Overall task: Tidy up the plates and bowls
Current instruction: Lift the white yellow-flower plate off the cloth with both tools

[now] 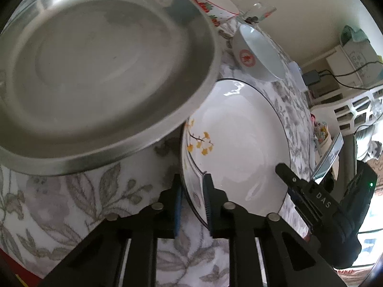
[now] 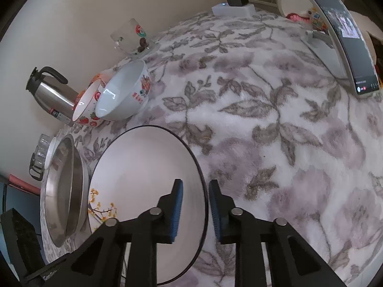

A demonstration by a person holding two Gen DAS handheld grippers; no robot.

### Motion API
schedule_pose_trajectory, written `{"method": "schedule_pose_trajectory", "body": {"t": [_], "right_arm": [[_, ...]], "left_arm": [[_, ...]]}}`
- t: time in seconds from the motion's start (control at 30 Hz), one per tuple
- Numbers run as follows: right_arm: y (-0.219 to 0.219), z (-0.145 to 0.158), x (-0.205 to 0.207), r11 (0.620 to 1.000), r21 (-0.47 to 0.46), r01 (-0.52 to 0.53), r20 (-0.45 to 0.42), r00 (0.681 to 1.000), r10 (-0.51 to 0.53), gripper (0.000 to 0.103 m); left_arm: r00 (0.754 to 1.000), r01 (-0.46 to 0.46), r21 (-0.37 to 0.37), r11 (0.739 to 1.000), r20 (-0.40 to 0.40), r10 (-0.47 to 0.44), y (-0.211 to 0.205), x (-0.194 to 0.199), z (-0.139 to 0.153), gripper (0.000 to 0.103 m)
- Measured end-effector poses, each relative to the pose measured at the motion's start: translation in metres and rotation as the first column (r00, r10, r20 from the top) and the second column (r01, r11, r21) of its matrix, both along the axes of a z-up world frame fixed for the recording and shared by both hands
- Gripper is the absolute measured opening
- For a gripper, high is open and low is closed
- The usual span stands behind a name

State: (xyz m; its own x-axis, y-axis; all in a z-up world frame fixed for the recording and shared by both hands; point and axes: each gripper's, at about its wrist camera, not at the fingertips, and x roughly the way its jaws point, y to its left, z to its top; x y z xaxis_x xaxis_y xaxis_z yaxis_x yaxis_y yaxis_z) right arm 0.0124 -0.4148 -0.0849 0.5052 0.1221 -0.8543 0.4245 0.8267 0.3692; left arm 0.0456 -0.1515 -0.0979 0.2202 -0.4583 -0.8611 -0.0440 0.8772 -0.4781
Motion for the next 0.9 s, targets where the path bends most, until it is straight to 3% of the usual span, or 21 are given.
{"method": "schedule_pose_trajectory", "body": {"t": [0.17, 0.9], "right_arm": [[-0.001, -0.002, 0.000, 1.000, 0.013, 0.000, -0.001, 1.000, 0.000, 0.013], [-0.003, -0.006, -0.001, 0.998, 0.051, 0.026, 0.006, 1.000, -0.026, 0.014]], "left_arm": [[1.000, -0.017, -0.007, 1.000, 0.013, 0.017, 0.001, 0.004, -0.004, 0.012], [0.996, -0.065, -0.083, 0.994, 0.051, 0.069, 0.011, 0.011, -0.011, 0.013]]}}
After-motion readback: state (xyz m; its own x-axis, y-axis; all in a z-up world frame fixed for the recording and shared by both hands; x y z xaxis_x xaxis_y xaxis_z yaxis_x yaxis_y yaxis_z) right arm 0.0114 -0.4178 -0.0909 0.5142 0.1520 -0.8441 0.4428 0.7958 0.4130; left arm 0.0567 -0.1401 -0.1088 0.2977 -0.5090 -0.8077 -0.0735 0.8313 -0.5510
